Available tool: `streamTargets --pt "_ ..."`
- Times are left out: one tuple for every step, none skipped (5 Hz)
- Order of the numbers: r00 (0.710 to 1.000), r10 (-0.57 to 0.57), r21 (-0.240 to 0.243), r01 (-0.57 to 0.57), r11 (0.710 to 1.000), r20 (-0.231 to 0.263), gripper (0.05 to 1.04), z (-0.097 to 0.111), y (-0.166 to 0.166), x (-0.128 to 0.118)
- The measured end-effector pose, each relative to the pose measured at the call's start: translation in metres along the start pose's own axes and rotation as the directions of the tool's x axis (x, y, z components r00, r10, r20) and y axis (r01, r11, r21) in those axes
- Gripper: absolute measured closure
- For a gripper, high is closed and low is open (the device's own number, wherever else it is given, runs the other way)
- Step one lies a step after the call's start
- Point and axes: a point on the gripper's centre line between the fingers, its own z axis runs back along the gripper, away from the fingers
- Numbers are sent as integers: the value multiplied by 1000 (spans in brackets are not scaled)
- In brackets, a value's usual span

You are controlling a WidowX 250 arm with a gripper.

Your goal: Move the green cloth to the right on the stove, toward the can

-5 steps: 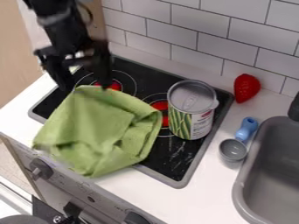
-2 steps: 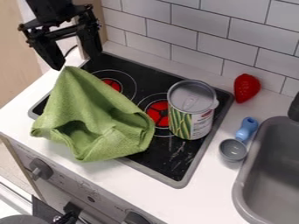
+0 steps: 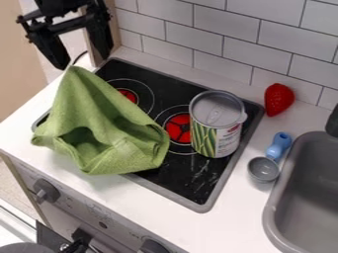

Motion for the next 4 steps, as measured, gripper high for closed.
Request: streamTargets --pt "1000 17 -15 -17 1000 8 87 7 -3 3" --pt "995 66 -4 -66 998 75 87 9 0 15" --pt "970 170 38 -179 983 172 87 -2 11 37" --pt "948 209 91 -237 967 239 87 -20 19 56"
